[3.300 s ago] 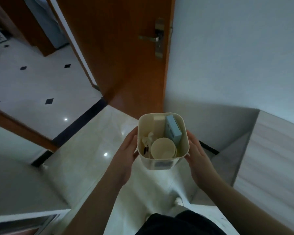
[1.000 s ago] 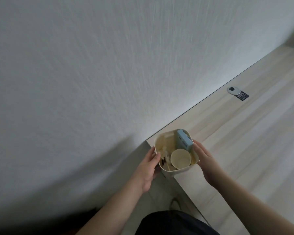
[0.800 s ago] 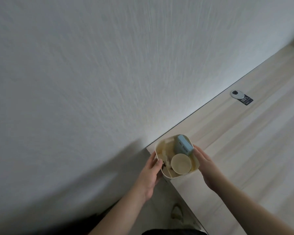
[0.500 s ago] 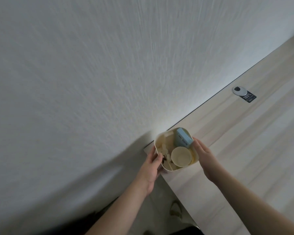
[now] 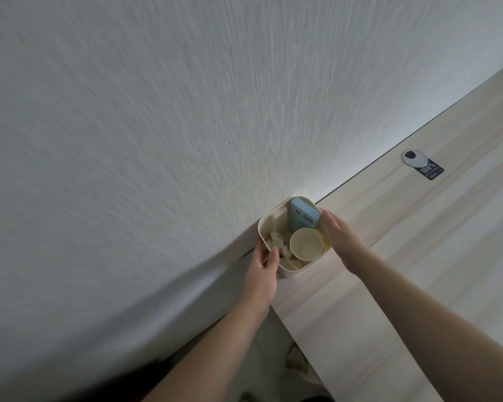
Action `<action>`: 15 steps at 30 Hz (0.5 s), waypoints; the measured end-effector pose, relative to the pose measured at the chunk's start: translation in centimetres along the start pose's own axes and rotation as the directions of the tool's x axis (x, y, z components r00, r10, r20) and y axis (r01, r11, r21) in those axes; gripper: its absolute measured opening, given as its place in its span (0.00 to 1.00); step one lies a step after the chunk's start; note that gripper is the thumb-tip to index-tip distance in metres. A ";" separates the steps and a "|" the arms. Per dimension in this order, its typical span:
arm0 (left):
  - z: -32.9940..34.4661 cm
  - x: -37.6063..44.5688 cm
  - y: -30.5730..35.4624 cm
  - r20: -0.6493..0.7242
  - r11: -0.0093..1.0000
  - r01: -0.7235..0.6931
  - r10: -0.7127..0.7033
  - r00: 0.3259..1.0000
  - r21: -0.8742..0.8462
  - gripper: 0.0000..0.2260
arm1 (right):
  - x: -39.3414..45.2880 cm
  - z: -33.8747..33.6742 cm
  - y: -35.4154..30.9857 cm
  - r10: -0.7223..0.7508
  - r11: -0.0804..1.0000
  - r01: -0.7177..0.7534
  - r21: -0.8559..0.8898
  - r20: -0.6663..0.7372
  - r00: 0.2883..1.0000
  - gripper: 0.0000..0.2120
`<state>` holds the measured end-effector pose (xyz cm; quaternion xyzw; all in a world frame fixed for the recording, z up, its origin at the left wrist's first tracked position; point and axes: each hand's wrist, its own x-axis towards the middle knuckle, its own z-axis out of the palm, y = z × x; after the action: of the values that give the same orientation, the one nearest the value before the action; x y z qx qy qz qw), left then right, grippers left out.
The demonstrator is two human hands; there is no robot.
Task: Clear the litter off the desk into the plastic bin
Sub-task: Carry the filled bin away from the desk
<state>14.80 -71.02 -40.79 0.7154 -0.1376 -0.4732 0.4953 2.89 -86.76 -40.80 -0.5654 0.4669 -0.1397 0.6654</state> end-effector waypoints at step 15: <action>0.1 -0.8 1.5 -0.040 0.956 -0.041 0.055 0.998 0.291 0.21 | 0.4 -0.6 0.4 0.058 0.998 -0.054 0.032 -0.161 0.985 0.29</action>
<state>14.68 -71.28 -39.17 0.7878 -0.2110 -0.4184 0.3998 2.52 -87.25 -41.28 -0.5297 0.5330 -0.1728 0.6367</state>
